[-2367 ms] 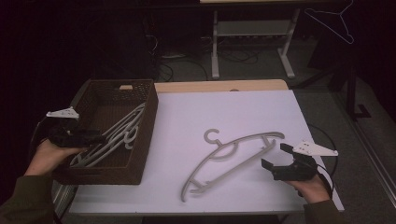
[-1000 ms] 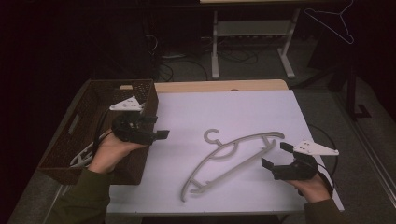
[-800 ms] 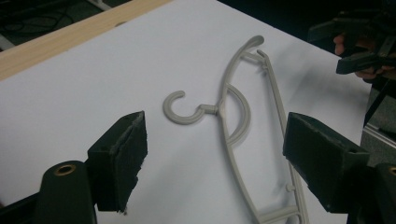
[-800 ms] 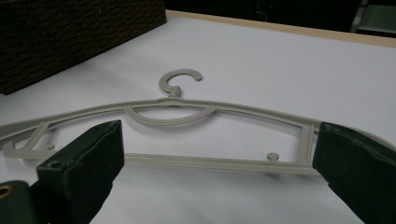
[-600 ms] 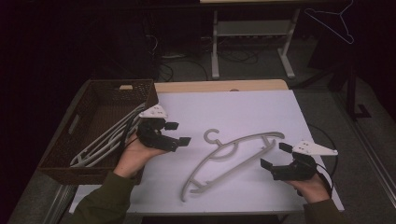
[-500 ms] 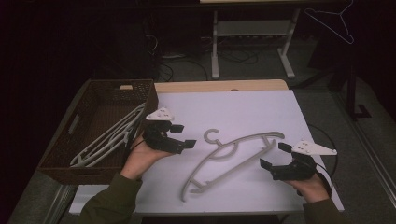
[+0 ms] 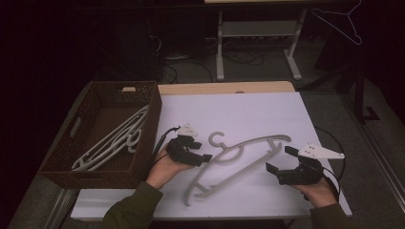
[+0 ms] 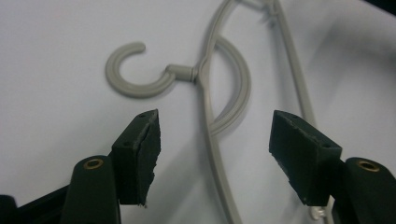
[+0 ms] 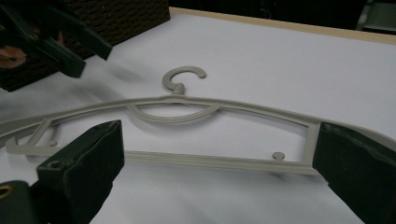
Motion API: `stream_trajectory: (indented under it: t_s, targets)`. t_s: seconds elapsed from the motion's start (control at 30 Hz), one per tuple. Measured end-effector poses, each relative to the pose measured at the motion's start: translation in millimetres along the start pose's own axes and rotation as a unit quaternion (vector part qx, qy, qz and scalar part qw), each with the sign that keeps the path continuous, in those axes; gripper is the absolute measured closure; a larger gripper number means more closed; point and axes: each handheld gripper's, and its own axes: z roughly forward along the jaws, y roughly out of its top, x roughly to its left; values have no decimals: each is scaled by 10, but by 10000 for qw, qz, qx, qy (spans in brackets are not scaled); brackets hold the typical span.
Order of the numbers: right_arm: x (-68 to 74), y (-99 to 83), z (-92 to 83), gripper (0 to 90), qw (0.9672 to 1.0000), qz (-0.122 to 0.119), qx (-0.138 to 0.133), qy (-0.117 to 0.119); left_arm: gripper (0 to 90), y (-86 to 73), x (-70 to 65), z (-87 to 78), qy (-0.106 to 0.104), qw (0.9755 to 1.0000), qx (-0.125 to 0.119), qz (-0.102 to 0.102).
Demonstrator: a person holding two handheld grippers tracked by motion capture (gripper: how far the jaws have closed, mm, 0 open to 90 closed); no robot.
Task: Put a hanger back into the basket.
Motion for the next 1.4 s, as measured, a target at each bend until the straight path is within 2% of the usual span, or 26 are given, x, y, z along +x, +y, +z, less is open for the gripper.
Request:
stream_trajectory:
  t_s: [0.13, 0.27, 0.33, 0.43, 0.53, 0.57, 0.6, 0.83, 0.93, 1.17, 1.4]
  targets:
    - [17, 2, 19, 22, 10000, -26, 34, 23, 338, -50, 40, 85, 33, 9999, 133, -7]
    - [60, 33, 43, 186, 9998, 16, 168, 55, 338, -63, 57, 107, 16, 9999, 138, -30]
    - [74, 62, 63, 308, 9997, 18, 239, 108, 336, -65, 68, 106, -10, 9999, 134, -21]
    - [77, 102, 115, 556, 9994, 0, 308, 163, 329, -65, 64, 111, -63, 9999, 102, -35]
    - [62, 115, 214, 803, 9983, -46, 546, 174, 326, -63, 60, 115, -87, 9999, 96, 0]
    - [56, 109, 250, 870, 9977, -122, 638, 168, 324, -62, 62, 118, -105, 9999, 99, 19]
    - [53, 101, 286, 892, 9972, -125, 723, 138, 321, -63, 63, 121, -121, 9999, 95, 22]
    - [60, 51, 489, 894, 9927, -362, 1154, 16, 266, -60, 65, 130, -140, 9999, 64, -44]
    - [51, 29, 544, 895, 9911, -380, 1274, -33, 263, -60, 66, 133, -143, 9999, 74, -35]
    - [34, -13, 613, 895, 9884, -458, 1444, -116, 263, -60, 70, 135, -145, 9998, 94, -35]
    - [44, -46, 639, 896, 9871, -402, 1539, -159, 266, -64, 56, 177, -111, 9998, 193, 26]
